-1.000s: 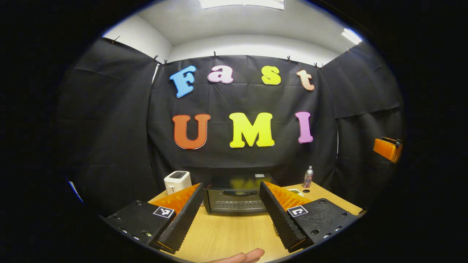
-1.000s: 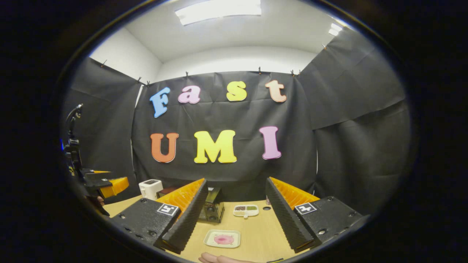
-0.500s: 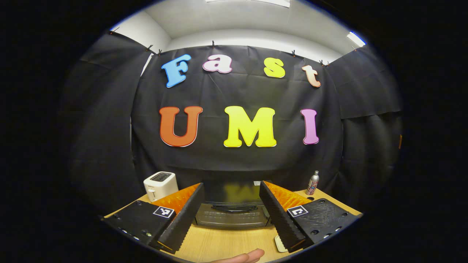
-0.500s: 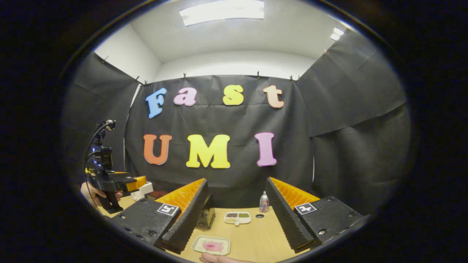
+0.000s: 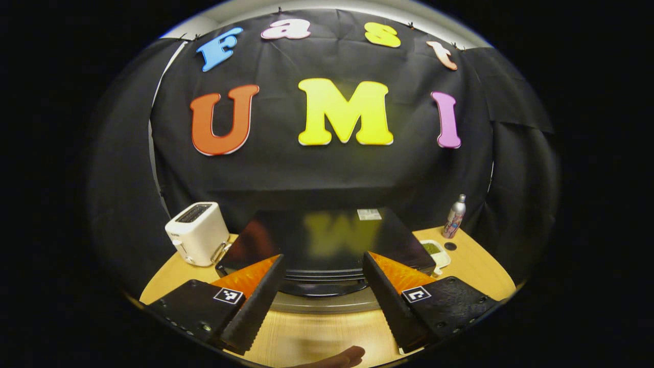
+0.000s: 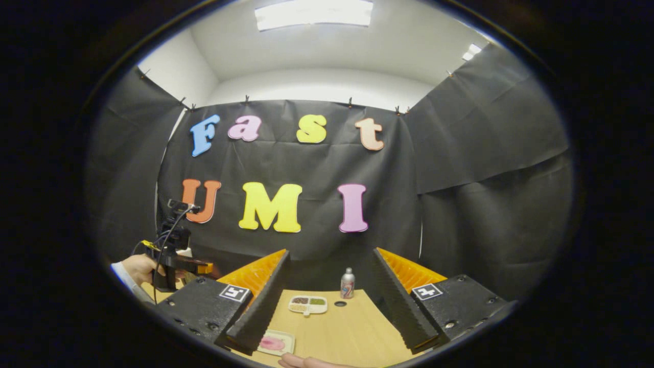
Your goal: Open the electric oven with the left hand, put the food in, and close the electric oven.
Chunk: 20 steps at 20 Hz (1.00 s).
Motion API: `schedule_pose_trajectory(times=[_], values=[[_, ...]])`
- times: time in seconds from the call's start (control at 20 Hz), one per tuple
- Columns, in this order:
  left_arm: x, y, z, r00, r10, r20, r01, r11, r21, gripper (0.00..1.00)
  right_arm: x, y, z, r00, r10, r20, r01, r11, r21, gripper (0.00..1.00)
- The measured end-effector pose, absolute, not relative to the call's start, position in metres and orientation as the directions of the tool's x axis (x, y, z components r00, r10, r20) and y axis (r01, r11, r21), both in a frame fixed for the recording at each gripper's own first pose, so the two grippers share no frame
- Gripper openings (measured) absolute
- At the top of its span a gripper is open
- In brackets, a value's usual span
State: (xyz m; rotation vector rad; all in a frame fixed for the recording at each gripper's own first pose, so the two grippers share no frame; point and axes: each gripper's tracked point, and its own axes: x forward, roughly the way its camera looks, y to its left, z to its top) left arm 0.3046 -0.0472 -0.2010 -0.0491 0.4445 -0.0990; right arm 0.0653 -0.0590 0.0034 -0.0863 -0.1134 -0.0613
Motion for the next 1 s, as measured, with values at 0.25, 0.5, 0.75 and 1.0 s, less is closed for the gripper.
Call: schedule_pose_trajectory(times=[0.25,0.5,0.75,1.0], values=[[0.308,-0.043,-0.229,0.838,-0.097,-0.537,0.083,0.995,-0.049,0.98,0.067,-0.066,-0.002,0.992,-0.067,0.104,0.074,0.995,-0.065,0.96],[0.313,-0.046,-0.229,0.824,-0.118,-0.555,0.099,0.993,-0.064,0.98,0.064,-0.061,-0.007,0.995,-0.054,0.079,0.059,0.997,-0.059,0.96],[0.296,-0.044,-0.234,0.804,-0.132,-0.580,0.112,0.991,-0.069,0.98,0.053,-0.063,-0.002,0.994,-0.072,0.087,0.077,0.996,-0.053,0.96],[0.264,-0.043,-0.240,0.808,-0.133,-0.574,0.117,0.991,-0.066,0.98,0.043,-0.057,-0.004,0.994,-0.067,0.084,0.070,0.997,-0.030,0.96]])
